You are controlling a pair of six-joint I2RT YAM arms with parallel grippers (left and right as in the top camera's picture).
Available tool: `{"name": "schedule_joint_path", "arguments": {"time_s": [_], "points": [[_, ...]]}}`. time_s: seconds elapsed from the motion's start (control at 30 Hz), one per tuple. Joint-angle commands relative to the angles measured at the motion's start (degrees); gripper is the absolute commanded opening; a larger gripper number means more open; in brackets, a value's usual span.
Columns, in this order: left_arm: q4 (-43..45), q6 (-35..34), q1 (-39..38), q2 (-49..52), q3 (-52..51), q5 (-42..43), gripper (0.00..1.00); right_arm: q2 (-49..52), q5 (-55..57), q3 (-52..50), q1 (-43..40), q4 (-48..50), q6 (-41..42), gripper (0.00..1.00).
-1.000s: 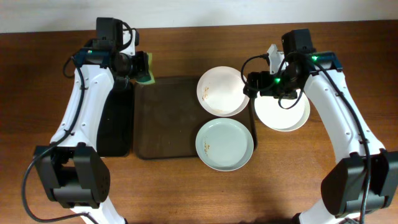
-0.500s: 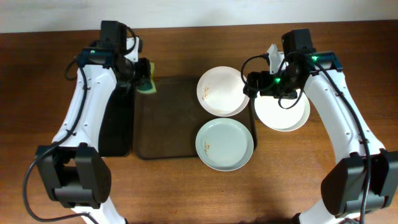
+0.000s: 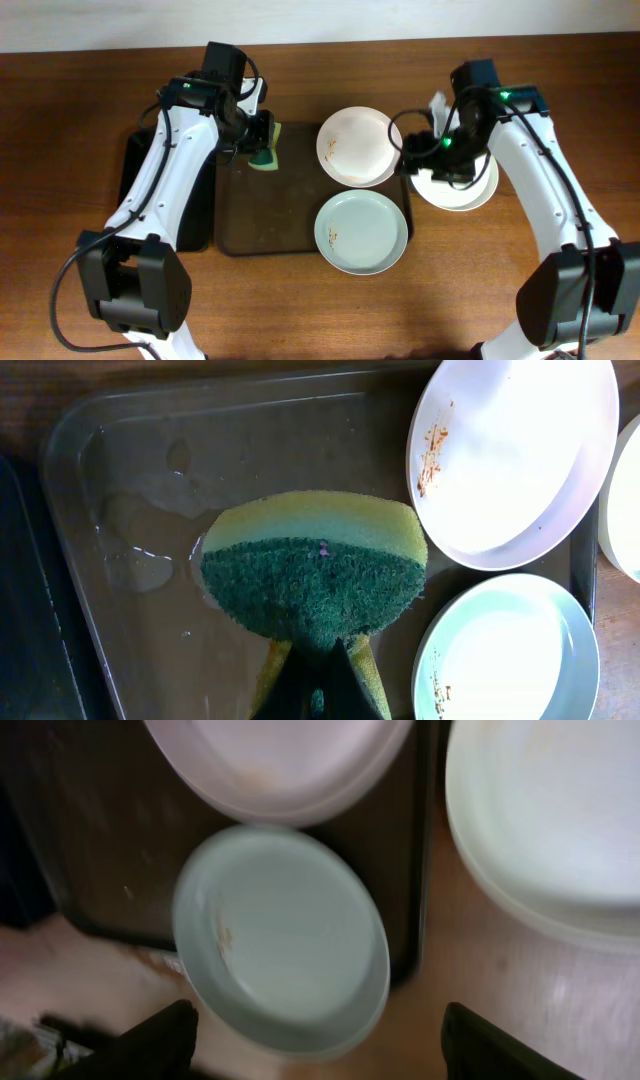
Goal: Clean dirty plates on tray and stack at the side
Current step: 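Grasp the pale blue-green plate rim with the right gripper and hold it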
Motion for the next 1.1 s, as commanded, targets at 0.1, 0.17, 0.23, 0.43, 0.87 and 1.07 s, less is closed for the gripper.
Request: {"name": "schedule_joint_path", "arguments": {"time_s": [0.1, 0.17, 0.23, 0.43, 0.87, 1.07], "points": [[-0.02, -1.44, 0.0, -0.44, 1.05, 0.63, 0.01, -0.37, 0.39, -13.94, 2.36, 2.27, 4.17, 0.61], [0.09, -1.44, 0.02, -0.44, 1.05, 0.61, 0.01, -0.37, 0.39, -16.98, 2.95, 4.24, 5.62, 0.57], [0.57, -1.44, 0.0, -0.44, 1.05, 0.61, 0.01, -0.37, 0.79, -19.54, 3.8, 6.78, 6.58, 0.53], [1.2, -1.44, 0.02, -0.44, 1.05, 0.61, 0.01, -0.35, 8.28, -22.12, 7.15, 13.57, 12.81, 0.44], [1.92, -1.42, 0.0, -0.44, 1.05, 0.61, 0.01, -0.33, 15.23, -25.86, 12.68, 17.62, 16.76, 0.32], [2.47, -1.42, 0.02, -0.44, 1.05, 0.61, 0.01, -0.31, 15.23, -25.86, 12.68, 18.01, 16.72, 0.04]]}}
